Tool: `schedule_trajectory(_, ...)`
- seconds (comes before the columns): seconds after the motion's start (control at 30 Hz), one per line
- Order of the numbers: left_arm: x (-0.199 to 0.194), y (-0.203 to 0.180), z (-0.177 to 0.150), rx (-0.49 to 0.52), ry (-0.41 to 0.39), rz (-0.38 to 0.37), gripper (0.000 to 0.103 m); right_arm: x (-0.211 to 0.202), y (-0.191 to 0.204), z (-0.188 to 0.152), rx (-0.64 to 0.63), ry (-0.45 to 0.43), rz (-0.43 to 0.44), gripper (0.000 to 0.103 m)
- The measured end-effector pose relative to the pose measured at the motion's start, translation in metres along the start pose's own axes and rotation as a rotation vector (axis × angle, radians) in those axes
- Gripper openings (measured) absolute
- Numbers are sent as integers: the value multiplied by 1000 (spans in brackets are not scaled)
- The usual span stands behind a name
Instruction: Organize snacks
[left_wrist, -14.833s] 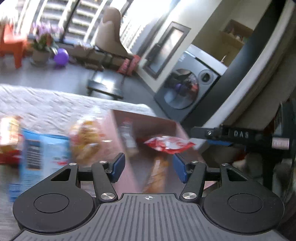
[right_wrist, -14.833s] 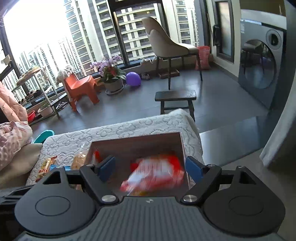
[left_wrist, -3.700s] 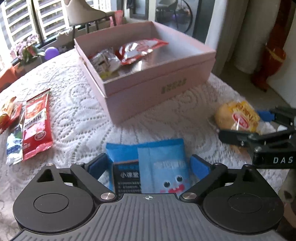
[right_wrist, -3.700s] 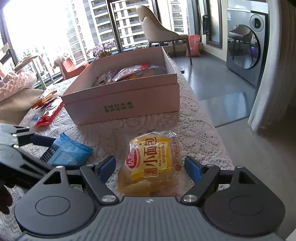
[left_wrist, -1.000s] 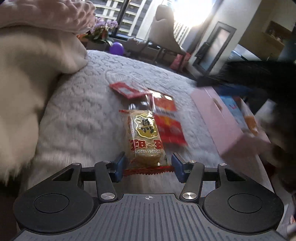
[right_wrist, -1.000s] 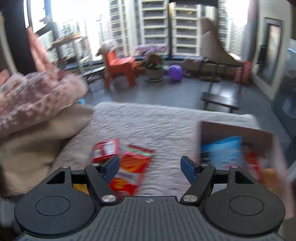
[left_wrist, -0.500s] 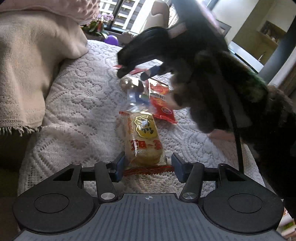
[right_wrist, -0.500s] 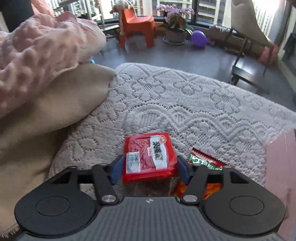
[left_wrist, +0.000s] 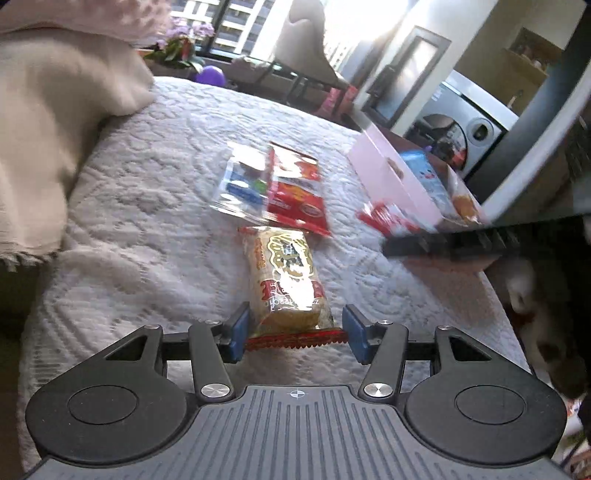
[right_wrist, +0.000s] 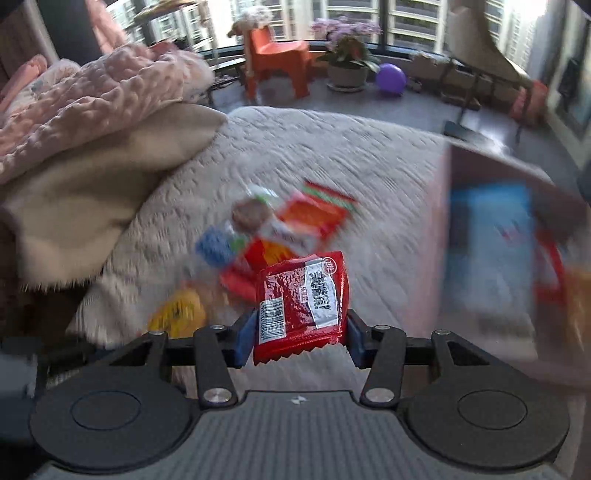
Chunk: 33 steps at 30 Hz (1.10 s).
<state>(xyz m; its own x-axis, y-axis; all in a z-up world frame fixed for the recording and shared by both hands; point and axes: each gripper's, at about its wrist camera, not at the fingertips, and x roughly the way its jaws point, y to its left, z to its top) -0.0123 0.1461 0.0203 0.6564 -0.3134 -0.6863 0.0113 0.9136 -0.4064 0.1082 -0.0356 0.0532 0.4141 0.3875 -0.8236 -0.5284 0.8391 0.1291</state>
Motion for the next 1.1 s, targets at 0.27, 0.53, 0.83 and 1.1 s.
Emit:
schedule_trajectory(0.27,23,-55,-5,145,78,-46,58,-27,-47,-86,137,7,-90,50)
schedule_trajectory(0.53,48,-105,-5,285,127,-46,58,-41,-80,-126,193,-75,-259,65)
schedule_trajectory(0.83,22,-96,23,259,21,-46,62,-40,-81,-132,217,-108,-240,70)
schedule_trajectory(1.1,6,-22,82,48,-134,19,57,-32,-65,-125,175,-99,-245,71)
